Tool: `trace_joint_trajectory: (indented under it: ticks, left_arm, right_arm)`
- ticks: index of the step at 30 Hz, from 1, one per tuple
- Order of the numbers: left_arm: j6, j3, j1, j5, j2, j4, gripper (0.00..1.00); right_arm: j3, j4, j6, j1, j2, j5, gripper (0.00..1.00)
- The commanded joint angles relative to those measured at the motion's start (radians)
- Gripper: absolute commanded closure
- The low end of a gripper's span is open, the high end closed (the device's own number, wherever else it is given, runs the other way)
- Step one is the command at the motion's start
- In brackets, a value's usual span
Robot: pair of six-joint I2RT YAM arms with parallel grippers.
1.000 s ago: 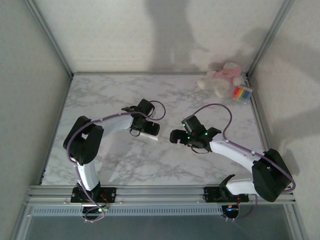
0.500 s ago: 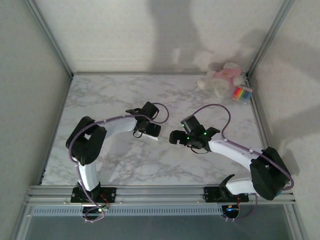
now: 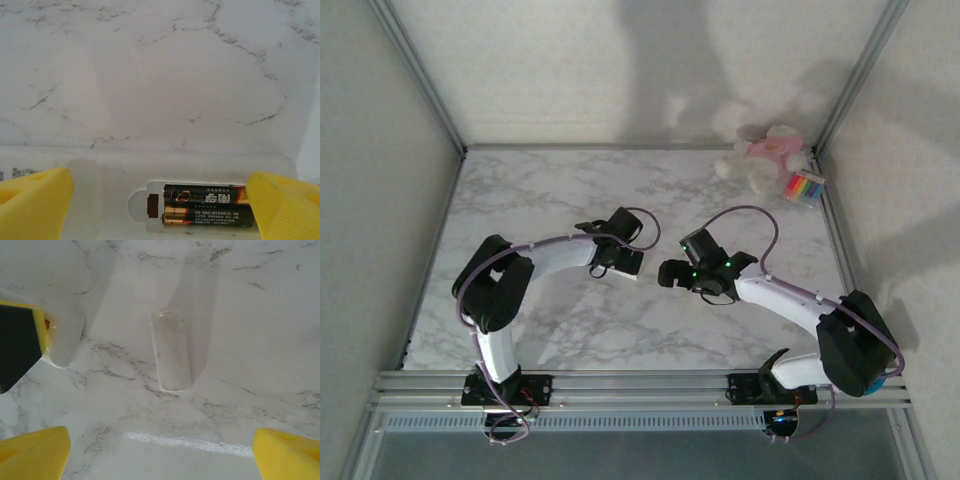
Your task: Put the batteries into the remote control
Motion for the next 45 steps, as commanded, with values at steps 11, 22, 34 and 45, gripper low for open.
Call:
trace_joint_trajectory:
  ticks: [11, 22, 34, 45]
  left_arm:
    - [-0.411, -0.156, 0.113, -0.046, -0.339, 0.040, 0.00]
    - [-0.759, -0.512, 0.183, 0.121, -0.482, 0.354, 0.00]
    - [-0.727, -0.529, 0.233, 0.190, -0.347, 0.560, 0.00]
    - [-0.632, -0.400, 0.237, 0.220, -0.232, 0.596, 0.01]
  right_arm:
    - [0.237, -0.147, -0.178, -0.004, 0.238, 0.117, 0.42]
    - [0.372, -0.198, -0.256, -0.004, 0.432, 0.152, 0.43]
    - [0.425, -0.220, -0.281, -0.007, 0.508, 0.147, 0.47]
    - [0.414, -0.215, -0.280, -0.010, 0.515, 0.116, 0.54]
